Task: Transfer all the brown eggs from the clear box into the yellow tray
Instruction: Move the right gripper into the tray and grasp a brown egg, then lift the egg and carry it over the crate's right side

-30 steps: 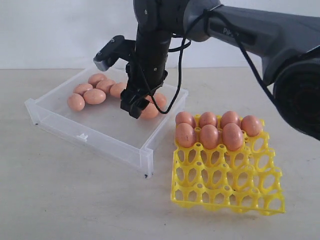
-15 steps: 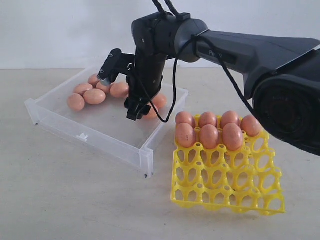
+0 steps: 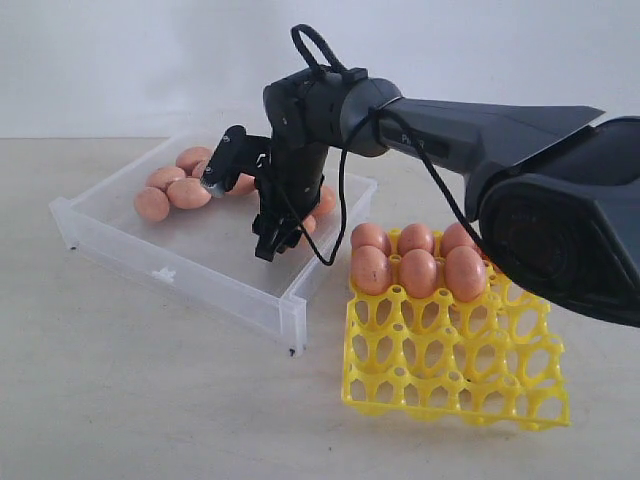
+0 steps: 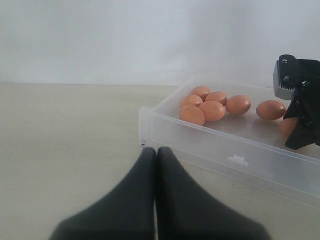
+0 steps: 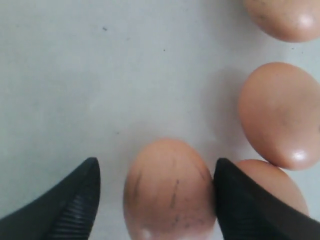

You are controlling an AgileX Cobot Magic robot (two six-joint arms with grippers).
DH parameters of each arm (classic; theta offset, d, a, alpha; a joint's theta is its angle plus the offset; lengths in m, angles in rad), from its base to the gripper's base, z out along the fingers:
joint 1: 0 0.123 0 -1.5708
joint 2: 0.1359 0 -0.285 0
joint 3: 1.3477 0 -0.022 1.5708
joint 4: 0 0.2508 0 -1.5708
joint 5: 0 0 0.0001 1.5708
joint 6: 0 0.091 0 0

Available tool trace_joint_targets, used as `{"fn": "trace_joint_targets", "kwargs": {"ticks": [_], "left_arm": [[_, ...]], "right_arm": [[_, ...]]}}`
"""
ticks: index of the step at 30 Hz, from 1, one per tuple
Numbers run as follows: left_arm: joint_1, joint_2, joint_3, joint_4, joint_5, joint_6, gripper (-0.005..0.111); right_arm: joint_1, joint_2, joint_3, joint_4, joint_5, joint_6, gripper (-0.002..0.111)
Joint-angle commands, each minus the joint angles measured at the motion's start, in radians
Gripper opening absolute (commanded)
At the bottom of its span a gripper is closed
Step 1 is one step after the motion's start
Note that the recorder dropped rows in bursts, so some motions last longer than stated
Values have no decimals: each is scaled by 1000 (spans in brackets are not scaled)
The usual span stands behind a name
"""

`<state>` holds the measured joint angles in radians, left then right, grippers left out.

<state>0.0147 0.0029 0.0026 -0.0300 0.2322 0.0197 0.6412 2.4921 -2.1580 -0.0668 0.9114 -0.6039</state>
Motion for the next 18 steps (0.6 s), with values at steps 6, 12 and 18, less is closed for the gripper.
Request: {"fn": "trace_joint_targets", "kwargs": {"ticks": [6, 12, 18], "left_arm": [[-4, -3, -3, -5, 0, 1, -4], [-4, -3, -3, -5, 0, 1, -4], [-4, -3, -3, -5, 0, 1, -4]], "right_arm": [[-4, -27, -6, 14, 21, 92, 0], [-4, -204, -6, 131, -24, 188, 0], [-4, -353, 11, 166, 60, 389, 0]]}}
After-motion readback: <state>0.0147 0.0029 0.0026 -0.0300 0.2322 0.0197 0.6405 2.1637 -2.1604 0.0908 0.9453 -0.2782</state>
